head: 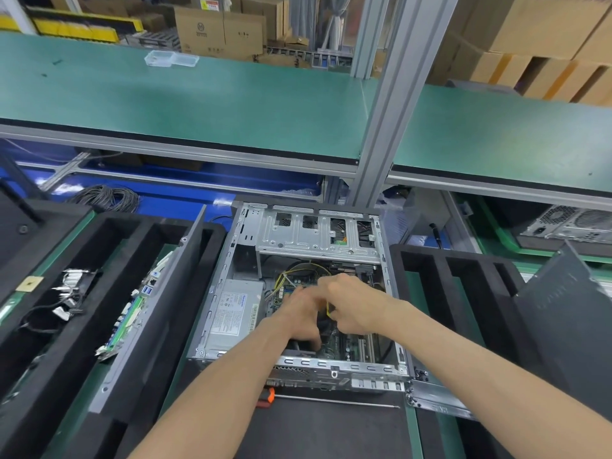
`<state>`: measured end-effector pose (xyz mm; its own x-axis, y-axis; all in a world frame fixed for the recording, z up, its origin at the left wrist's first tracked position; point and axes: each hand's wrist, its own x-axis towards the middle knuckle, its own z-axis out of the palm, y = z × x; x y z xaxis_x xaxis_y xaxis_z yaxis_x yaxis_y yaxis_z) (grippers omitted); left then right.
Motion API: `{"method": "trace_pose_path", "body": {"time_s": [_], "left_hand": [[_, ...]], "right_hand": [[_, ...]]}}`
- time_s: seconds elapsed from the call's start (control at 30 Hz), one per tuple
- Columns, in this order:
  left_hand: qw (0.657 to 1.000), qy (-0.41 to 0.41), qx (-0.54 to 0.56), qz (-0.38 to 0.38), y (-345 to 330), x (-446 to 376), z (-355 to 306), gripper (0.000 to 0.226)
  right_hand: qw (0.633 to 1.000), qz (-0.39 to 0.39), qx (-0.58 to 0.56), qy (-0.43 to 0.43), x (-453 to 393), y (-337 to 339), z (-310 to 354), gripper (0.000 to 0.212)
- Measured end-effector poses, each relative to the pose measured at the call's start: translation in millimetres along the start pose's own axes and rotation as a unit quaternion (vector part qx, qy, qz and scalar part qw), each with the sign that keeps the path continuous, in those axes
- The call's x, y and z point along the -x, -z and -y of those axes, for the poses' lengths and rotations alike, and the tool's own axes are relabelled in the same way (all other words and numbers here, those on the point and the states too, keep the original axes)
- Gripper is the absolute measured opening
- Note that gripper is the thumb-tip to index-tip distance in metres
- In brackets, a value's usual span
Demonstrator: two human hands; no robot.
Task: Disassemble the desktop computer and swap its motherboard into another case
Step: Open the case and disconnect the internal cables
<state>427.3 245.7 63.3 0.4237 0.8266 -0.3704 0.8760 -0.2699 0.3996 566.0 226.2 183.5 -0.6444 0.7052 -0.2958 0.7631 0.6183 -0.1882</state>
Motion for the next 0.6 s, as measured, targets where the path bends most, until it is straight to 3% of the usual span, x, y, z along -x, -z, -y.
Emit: {"method": "trace_pose_path", "body": {"time_s": [0.07,0.17,0.4,0.5,0.6], "left_hand": [[1.000,0.003,0.012,-0.008,1.1,-0.5,0.0,0.092],[1.000,0.006,-0.005,-0.009,3.0,-2.1,1.2,0.088],[1.000,-0.005,-0.021,-0.008,1.3,-6.6,3.1,0.092],[0.999,-0.006,-0.042,-0.010,1.5,-6.4,2.4,0.093],[0.998,-0.010,-0.057,-0.013,1.3,-6.2,1.7,0.100]], "right_hand": [[0.999,-0.033,-0.003,-0.036,1.3,-2.8,-6.9,0.029],[0.993,-0.035,0.006,-0.111,3.3,-4.8,-16.1,0.030],[0.995,-0.067,-0.060,-0.041,13.8,-11.8,-22.7,0.007],[0.992,-0.085,-0.071,-0.058,18.6,-9.9,-31.8,0.003],[0.977,-0.157,-0.095,-0.111,23.0,-6.4,-43.4,0.007]]}}
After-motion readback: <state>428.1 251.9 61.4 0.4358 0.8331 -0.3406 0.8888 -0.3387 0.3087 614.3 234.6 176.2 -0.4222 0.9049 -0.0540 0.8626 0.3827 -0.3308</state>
